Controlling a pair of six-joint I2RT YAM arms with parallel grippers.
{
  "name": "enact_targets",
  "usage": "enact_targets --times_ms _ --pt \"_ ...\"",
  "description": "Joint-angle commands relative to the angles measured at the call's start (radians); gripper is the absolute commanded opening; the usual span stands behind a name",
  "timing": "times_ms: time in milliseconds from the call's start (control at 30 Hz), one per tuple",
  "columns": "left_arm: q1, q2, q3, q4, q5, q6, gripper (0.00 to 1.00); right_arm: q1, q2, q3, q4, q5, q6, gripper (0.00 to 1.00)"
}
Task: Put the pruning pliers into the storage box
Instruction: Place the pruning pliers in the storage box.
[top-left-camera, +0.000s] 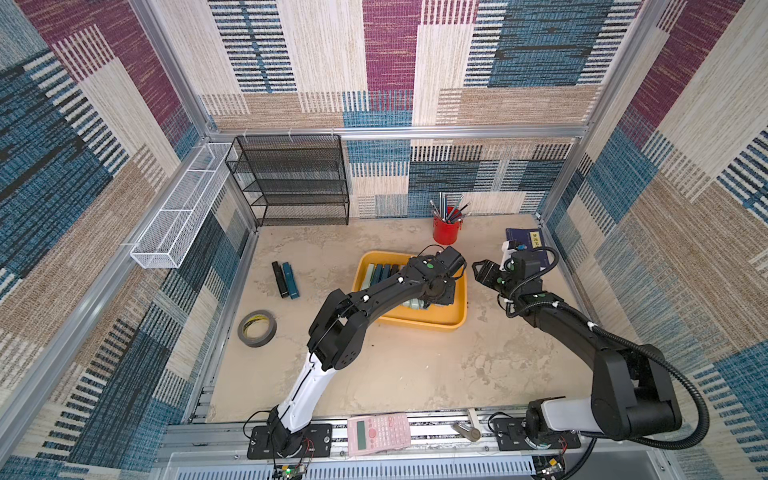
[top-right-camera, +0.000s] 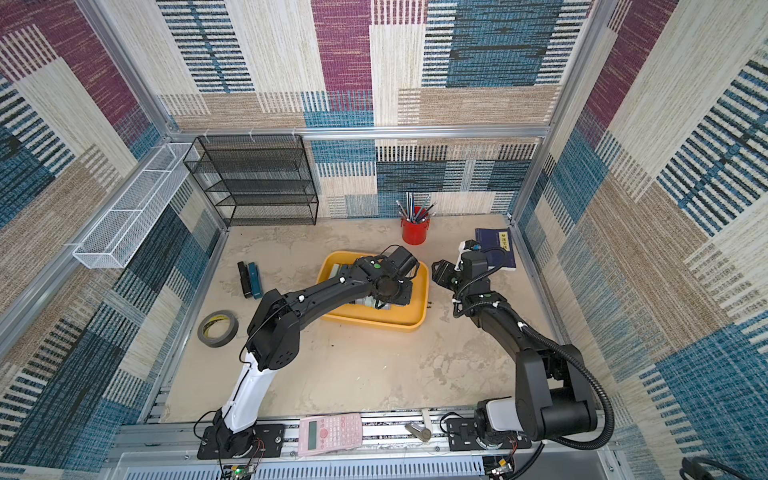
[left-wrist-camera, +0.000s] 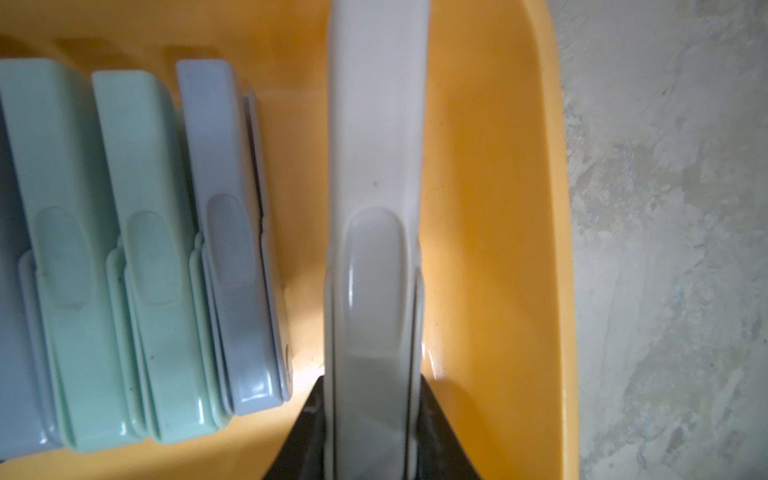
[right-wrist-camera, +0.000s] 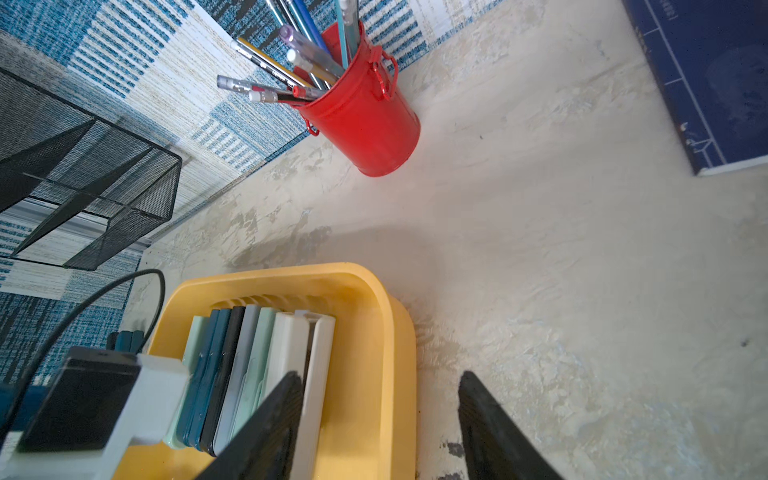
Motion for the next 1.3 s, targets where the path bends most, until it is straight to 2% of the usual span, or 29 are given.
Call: enact_targets --times_ms 0,700,800,1033,1267 --pt "0.0 0.026 0.026 -0.015 -0.034 -0.011 0.17 -0.002 0.007 -0.003 0.041 -0.018 0.008 0.62" --pt "-0.006 0.125 0.095 -0.04 -0.082 0.031 0.2 -0.002 0.055 0.01 0.066 -0.055 0.012 0.61" --pt "-0.006 0.131 0.102 -0.041 -0.088 0.044 0.24 -0.002 0.07 0.014 0.068 -0.062 0.013 0.61" --pt "-0.004 0.123 0.098 -0.041 -0.12 0.063 0.42 -0.002 0.07 0.006 0.069 -0.063 0.004 0.62" --pt "-0.004 0.101 0.098 -0.041 -0.116 0.074 0.47 -0.002 0.048 0.009 0.043 -0.051 -0.004 0.62"
